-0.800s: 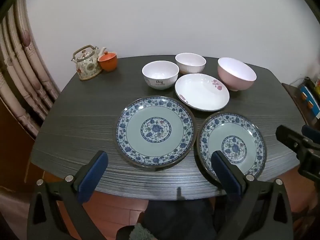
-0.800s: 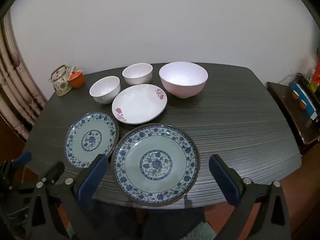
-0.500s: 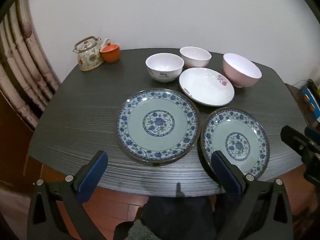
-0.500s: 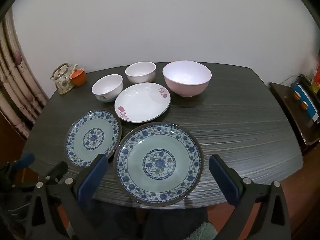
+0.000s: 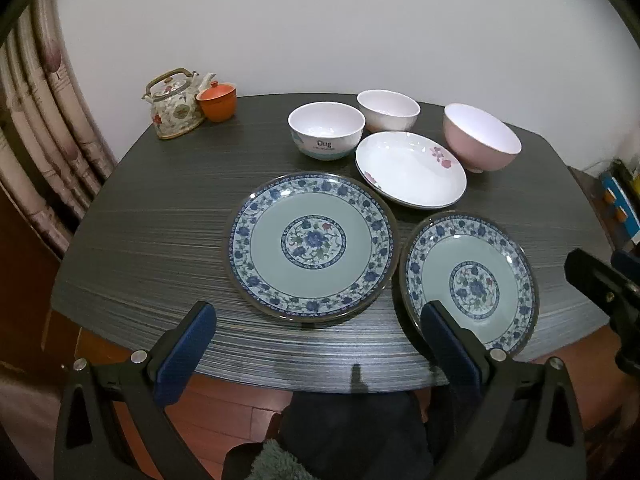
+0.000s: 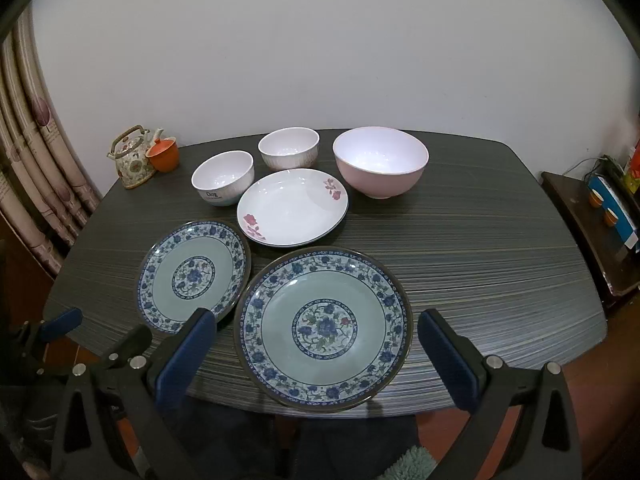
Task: Organize plates and bowls
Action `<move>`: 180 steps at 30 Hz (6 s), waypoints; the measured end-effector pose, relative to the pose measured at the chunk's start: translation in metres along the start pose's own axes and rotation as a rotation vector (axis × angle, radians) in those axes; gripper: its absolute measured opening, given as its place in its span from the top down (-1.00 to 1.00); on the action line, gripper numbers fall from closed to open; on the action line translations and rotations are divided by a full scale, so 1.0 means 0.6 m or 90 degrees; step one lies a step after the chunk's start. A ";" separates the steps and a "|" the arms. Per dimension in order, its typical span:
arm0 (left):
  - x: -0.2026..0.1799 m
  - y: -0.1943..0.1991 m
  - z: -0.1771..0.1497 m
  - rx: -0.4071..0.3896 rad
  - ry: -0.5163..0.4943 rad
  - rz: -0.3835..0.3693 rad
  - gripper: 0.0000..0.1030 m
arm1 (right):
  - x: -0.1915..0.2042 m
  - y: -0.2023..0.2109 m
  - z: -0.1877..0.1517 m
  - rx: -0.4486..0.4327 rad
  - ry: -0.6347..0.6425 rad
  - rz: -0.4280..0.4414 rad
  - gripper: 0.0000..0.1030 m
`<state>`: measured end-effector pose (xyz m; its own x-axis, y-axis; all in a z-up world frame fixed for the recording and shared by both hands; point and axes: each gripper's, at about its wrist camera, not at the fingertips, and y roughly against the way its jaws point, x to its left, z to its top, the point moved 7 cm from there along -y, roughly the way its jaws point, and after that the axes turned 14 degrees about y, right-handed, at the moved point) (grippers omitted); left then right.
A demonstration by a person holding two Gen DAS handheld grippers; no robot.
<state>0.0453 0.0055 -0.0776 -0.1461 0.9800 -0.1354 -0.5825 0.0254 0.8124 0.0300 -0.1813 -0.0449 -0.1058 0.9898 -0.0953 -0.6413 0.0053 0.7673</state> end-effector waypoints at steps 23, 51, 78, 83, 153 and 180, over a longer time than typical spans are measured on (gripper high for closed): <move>-0.001 -0.001 -0.001 -0.029 0.005 -0.031 -0.96 | 0.016 -0.002 -0.007 0.001 0.003 0.013 -1.00; 0.022 -0.005 0.001 -0.022 0.031 0.012 -0.96 | 0.034 0.005 -0.010 -0.011 0.015 0.026 -1.00; 0.037 -0.017 0.000 0.001 0.048 0.022 -0.96 | 0.040 0.006 -0.008 -0.015 0.021 0.039 -1.00; 0.044 -0.023 0.003 0.017 0.060 0.017 -0.96 | 0.043 0.004 -0.005 -0.020 0.029 0.063 -1.00; 0.200 -0.267 0.093 0.265 0.302 -0.092 0.70 | 0.121 -0.386 0.080 0.203 -0.002 0.391 0.78; 0.276 -0.210 0.124 0.175 0.259 -0.041 0.71 | 0.193 -0.299 0.049 0.148 -0.022 0.372 0.78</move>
<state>0.1540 0.1795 -0.1604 -0.4495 0.8192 -0.3562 -0.3764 0.1880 0.9072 0.1552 -0.0636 -0.1749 -0.3611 0.8428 0.3991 -0.3026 -0.5107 0.8047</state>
